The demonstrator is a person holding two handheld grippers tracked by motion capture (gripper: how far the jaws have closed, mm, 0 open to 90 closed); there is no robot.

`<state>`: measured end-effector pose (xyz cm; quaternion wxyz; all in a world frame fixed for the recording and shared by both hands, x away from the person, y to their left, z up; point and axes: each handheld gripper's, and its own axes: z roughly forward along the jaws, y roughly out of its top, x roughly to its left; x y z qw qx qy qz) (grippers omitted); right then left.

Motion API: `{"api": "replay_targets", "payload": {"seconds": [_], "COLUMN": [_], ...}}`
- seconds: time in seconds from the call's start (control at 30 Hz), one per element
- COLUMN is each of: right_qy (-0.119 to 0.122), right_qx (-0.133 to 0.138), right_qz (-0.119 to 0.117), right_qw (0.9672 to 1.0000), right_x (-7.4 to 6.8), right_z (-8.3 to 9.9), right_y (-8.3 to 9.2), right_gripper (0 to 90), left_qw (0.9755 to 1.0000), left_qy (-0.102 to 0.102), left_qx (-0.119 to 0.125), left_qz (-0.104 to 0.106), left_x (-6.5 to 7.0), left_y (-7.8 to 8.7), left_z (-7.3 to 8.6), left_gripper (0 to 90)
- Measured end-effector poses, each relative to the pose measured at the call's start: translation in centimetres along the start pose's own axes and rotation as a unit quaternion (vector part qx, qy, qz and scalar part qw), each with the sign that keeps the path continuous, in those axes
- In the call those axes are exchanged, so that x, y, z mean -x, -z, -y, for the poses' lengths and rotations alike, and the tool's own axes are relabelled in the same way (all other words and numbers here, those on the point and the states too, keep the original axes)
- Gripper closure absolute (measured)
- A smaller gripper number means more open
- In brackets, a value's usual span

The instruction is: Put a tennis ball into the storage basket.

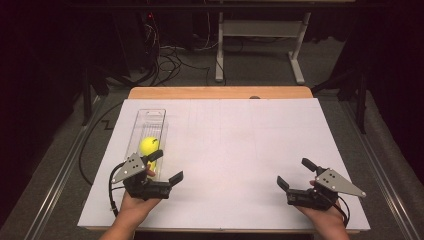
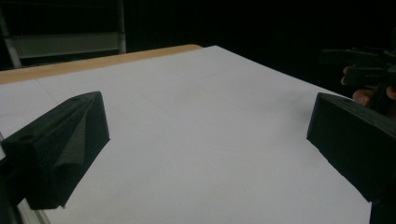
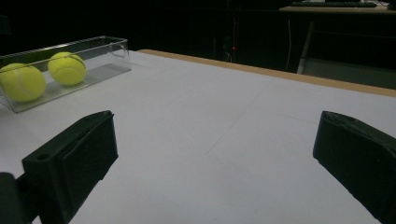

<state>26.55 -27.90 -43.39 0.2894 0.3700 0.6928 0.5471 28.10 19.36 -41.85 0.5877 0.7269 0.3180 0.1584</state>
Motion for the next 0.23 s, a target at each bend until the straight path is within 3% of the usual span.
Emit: {"api": "replay_targets", "payload": {"seconds": [0.23], "right_qy": [0.0], "right_qx": [0.0], "right_qz": [0.004], "right_qw": [1.0], "right_x": [0.0], "right_z": [0.03], "right_y": [0.08], "right_gripper": [0.1], "left_qw": [1.0], "left_qy": [-0.002], "left_qx": [-0.004], "left_qz": [0.004], "left_x": [0.12], "left_y": [0.08], "left_z": [-0.02], "left_gripper": [0.2]}}
